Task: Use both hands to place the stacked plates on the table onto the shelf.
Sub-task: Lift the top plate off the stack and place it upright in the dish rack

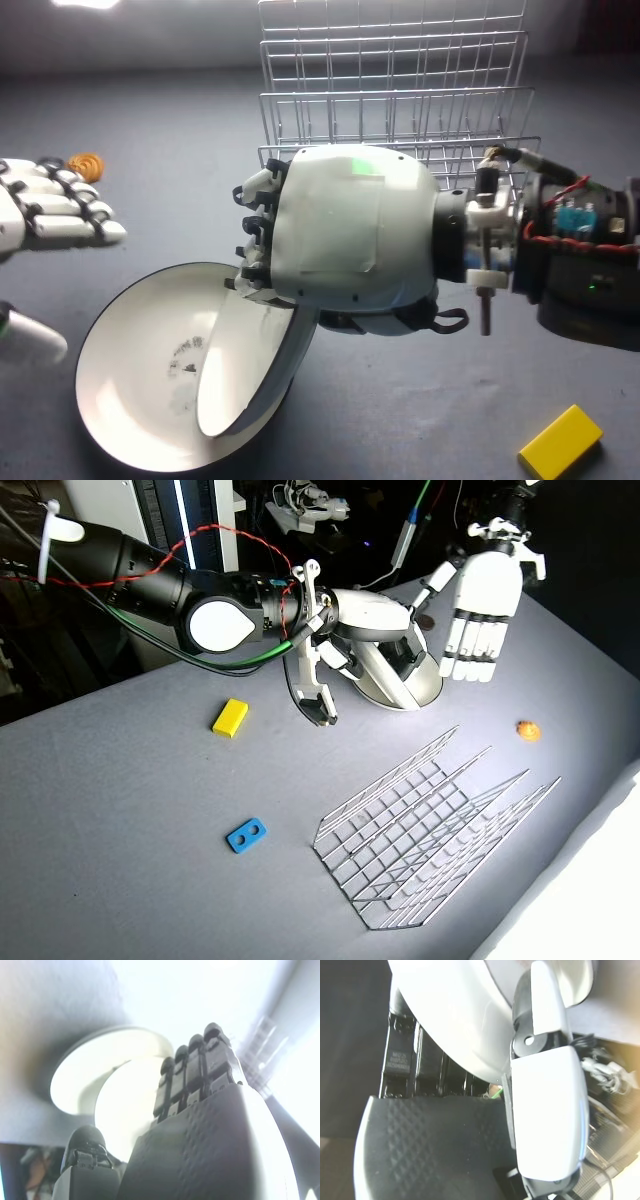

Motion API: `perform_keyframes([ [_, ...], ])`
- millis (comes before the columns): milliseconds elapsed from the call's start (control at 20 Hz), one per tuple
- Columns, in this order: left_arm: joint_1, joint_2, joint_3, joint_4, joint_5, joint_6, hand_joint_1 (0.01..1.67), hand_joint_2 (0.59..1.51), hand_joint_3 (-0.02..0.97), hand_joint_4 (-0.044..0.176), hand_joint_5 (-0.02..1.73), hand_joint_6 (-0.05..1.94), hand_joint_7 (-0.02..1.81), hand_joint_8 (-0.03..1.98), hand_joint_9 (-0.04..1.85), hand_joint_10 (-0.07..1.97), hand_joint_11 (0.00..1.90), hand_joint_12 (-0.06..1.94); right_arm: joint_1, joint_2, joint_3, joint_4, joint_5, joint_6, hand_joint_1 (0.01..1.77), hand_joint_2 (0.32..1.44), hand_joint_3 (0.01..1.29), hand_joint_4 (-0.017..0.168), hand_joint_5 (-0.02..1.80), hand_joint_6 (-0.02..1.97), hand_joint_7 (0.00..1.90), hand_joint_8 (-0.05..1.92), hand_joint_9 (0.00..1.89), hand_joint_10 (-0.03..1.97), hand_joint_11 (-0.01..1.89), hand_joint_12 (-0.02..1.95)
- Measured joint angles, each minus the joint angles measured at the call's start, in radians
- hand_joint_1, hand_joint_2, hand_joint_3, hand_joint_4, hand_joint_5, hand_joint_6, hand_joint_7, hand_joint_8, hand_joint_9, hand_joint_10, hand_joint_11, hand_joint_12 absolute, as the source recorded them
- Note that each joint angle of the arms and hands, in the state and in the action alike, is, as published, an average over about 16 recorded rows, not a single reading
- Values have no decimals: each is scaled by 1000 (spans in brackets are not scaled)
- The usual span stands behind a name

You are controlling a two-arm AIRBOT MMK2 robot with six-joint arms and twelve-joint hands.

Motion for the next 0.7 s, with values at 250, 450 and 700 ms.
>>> perform_keyframes([
  [250, 22, 3, 52, -20, -23, 2, 21, 1121, 0, 0, 73, 17, 63, 18, 35, 11, 34, 16, 46, 79, -73, 51, -15, 0, 1171, 1006, 10, 4, 912, 1011, 1027, 1013, 1012, 709, 723, 1318],
  [450, 47, 3, 83, -24, -82, 5, 21, 1122, 0, 0, 69, 17, 63, 18, 35, 11, 31, 21, 96, 147, -123, 106, -42, 15, 1174, 1008, 9, 2, 924, 1003, 1040, 998, 1017, 725, 730, 1322],
  [700, 77, 4, 108, -8, -205, 12, 20, 1123, 0, 0, 66, 16, 63, 18, 36, 11, 28, 29, 175, 222, -162, 200, -86, 43, 1176, 1008, 9, -1, 928, 989, 1046, 993, 1025, 738, 751, 1337],
])
